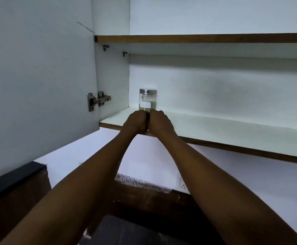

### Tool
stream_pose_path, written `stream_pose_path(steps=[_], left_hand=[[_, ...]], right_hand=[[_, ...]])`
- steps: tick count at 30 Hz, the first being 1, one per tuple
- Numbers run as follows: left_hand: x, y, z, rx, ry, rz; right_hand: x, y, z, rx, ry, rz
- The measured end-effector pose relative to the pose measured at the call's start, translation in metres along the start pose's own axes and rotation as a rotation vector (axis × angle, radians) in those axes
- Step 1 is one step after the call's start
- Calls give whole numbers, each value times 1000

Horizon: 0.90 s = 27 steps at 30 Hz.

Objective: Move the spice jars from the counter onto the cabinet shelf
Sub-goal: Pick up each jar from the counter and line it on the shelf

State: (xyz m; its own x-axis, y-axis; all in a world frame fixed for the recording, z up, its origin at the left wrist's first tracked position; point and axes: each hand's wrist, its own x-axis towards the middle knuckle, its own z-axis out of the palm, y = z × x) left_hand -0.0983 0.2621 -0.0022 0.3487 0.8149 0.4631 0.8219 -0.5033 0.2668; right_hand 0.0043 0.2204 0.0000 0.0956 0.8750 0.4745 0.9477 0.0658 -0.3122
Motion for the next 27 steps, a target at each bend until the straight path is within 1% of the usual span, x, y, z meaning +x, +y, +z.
stream_pose_path(steps=[1, 2, 3, 4, 5, 6, 7, 9, 11, 14, 16, 18, 19, 21, 27], left_hand=[[-20, 5, 5, -38, 81, 19], [-41, 12, 10, -99, 193, 43], [-66, 21, 19, -183, 321, 77], [-91, 30, 31, -263, 455, 115], [-113, 38, 46, -329, 547, 149], [-135, 49, 64, -379, 579, 166], [-151, 57, 82, -425, 565, 177], [-178, 70, 119, -450, 472, 159], [-205, 83, 158, -437, 292, 112], [-248, 99, 213, -381, -1, 90], [-285, 104, 249, -368, -200, 46], [-324, 105, 278, -377, -397, -34], [-340, 104, 290, -381, -470, -76], [-373, 98, 313, -391, -576, -138], [-413, 72, 353, -336, -742, -187]], right_hand=[[-20, 8, -2, -42, 51, -52], [-41, 17, -4, -69, 131, -114], [-67, 26, -5, -45, 213, -189], [-92, 36, -3, 31, 292, -275], [-114, 45, 1, 140, 348, -333], [-139, 59, 7, 227, 375, -343], [-158, 72, 13, 268, 368, -312], [-194, 104, 31, 271, 284, -191], [-234, 140, 52, 251, 131, -20], [-293, 190, 86, 166, -121, 208], [-338, 214, 112, 135, -290, 301], [-382, 228, 139, 132, -444, 353], [-400, 232, 151, 130, -507, 377], [-433, 235, 175, 148, -585, 417], [-476, 229, 222, 138, -717, 464]])
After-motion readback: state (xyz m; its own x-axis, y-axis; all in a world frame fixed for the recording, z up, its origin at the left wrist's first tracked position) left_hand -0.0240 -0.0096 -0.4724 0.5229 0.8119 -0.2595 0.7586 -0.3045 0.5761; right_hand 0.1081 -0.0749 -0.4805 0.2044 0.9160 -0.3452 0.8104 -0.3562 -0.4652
